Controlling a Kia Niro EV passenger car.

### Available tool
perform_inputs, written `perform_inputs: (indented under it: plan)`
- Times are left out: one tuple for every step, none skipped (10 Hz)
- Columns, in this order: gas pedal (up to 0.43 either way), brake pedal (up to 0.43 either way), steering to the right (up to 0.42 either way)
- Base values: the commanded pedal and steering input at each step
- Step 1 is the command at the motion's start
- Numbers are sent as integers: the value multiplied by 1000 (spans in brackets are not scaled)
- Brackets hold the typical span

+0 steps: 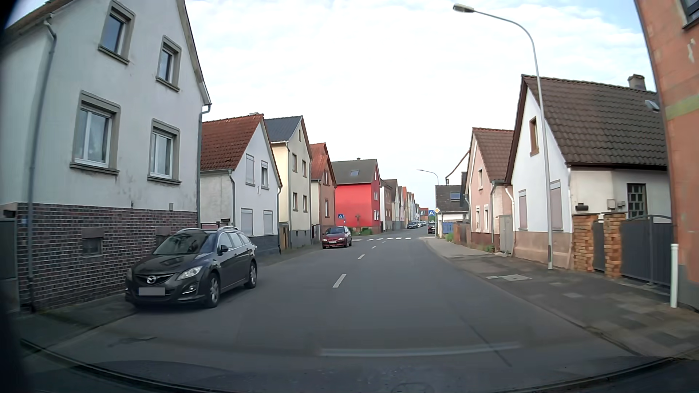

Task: Follow the waypoints while adhering to traffic rules and regulations

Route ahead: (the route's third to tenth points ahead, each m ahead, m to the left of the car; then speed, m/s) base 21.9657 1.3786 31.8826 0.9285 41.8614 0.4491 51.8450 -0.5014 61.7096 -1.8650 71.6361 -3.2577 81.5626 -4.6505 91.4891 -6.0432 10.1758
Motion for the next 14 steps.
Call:
perform_inputs:
  plan:
    - [79, 0, 11]
    - [79, 0, 11]
    - [79, 0, 10]
    - [79, 0, 10]
    - [79, 0, 10]
    - [79, 0, 9]
    - [79, 0, 9]
    - [79, 0, 9]
    - [79, 0, 8]
    - [59, 0, 8]
    - [0, 0, 8]
    - [0, 0, 8]
    - [0, 0, 7]
    - [0, 0, 7]
